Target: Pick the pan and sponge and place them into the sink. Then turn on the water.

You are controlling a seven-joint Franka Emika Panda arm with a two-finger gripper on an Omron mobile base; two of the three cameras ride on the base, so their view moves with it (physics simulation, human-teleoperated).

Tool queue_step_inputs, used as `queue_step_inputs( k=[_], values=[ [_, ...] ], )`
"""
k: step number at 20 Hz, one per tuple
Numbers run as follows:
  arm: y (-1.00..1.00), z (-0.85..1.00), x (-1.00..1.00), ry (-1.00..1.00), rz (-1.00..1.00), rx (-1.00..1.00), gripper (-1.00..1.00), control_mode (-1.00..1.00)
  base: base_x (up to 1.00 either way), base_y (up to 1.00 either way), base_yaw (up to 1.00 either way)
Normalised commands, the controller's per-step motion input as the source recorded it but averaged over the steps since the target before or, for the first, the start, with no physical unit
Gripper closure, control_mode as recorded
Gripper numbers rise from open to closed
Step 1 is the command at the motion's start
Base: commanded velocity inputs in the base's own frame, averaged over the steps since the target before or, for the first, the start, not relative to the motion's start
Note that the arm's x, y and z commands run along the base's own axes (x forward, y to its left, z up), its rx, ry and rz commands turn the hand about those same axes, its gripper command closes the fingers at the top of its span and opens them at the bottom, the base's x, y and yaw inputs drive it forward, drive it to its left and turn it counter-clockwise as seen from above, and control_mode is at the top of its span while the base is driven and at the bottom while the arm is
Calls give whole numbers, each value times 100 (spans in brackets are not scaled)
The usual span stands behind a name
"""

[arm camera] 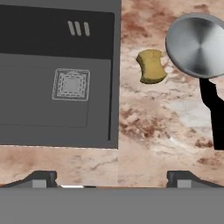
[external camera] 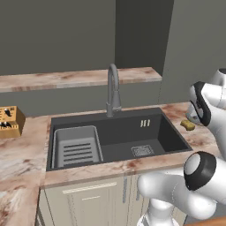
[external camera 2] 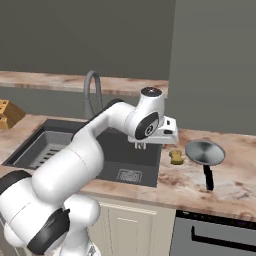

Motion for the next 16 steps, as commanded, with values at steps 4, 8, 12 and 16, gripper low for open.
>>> queue_step_inputs(
  k=[4,8,12,16],
  values=[
    [-47,-16,0,0,0,0,-100,-100,0,0,0],
    [-46,-19,0,0,0,0,-100,-100,0,0,0],
    [-41,-20,0,0,0,0,-100,-100,0,0,0],
    [-40,-23,0,0,0,0,-100,-100,0,0,0]
  ],
)
